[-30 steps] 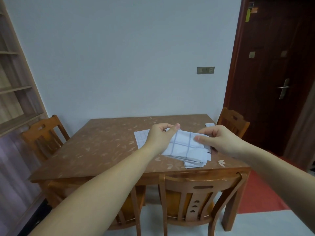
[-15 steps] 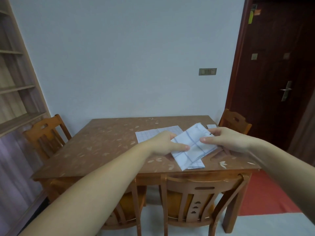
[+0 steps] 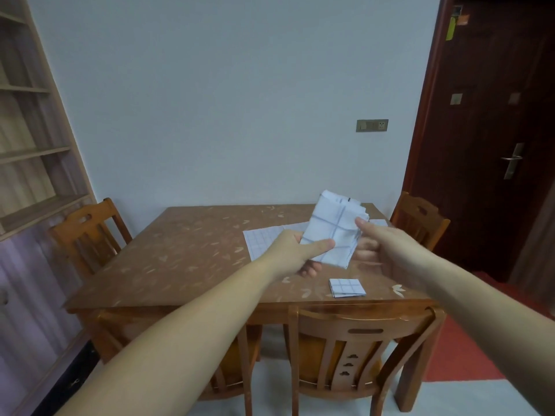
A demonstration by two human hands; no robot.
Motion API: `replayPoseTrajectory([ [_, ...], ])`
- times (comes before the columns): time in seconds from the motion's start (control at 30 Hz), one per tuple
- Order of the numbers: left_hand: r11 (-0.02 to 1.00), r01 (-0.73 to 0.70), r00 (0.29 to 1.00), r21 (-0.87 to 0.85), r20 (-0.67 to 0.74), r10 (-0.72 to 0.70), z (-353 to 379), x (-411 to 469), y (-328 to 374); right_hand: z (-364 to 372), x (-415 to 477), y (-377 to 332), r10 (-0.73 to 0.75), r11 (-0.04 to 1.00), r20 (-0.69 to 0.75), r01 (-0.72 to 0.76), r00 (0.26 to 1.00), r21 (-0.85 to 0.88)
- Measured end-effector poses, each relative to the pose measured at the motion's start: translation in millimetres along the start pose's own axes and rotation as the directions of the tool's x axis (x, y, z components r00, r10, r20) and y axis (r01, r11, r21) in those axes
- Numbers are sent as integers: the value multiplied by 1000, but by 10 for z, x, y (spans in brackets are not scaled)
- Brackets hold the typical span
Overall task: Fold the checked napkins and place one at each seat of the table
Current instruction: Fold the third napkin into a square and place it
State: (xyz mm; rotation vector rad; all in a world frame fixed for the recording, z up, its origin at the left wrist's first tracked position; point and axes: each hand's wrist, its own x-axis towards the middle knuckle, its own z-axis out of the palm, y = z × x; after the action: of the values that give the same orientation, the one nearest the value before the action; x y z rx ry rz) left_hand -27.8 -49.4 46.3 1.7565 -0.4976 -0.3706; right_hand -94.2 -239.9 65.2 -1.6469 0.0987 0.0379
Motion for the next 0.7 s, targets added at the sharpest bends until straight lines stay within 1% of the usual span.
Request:
replayPoseTrajectory([
  [0.07, 999, -31, 998, -8, -48, 30, 44, 6, -25, 115, -24, 43, 27, 996, 67, -21, 997, -83],
  [0.17, 1000, 6, 994, -2, -108, -6, 65, 1, -31, 192, -33, 54, -13, 984, 79, 27, 997, -179],
  [0.23, 1000, 11, 984, 24, -177, -6, 45, 18, -40, 208, -38, 46, -42, 973, 84, 60, 996, -224],
  [0.3, 996, -37, 963, 79, -264, 56, 21, 33, -59, 223, -46, 29, -55, 965, 99, 78, 994, -249],
  [0.37, 991, -83, 943, 106, -312, 113, 8, 35, -79, 227, -54, 33, -56, 969, 123, 84, 991, -234],
  [0.43, 991, -110, 941, 78, -314, 129, 14, 27, -89, 228, -62, 47, -41, 977, 131, 68, 991, -204],
  [0.53, 991, -124, 950, 54, -281, 134, 35, 3, -108, 231, -62, 52, -35, 984, 84, 49, 996, -173],
  [0.63, 991, -127, 971, 35, -201, 131, 68, -17, -104, 184, 13, 48, -60, 997, -51, 58, 997, -53],
  [0.7, 993, -120, 976, 12, -180, 120, 60, -14, -103, 162, 26, 31, -93, 993, -110, 84, 990, -80],
])
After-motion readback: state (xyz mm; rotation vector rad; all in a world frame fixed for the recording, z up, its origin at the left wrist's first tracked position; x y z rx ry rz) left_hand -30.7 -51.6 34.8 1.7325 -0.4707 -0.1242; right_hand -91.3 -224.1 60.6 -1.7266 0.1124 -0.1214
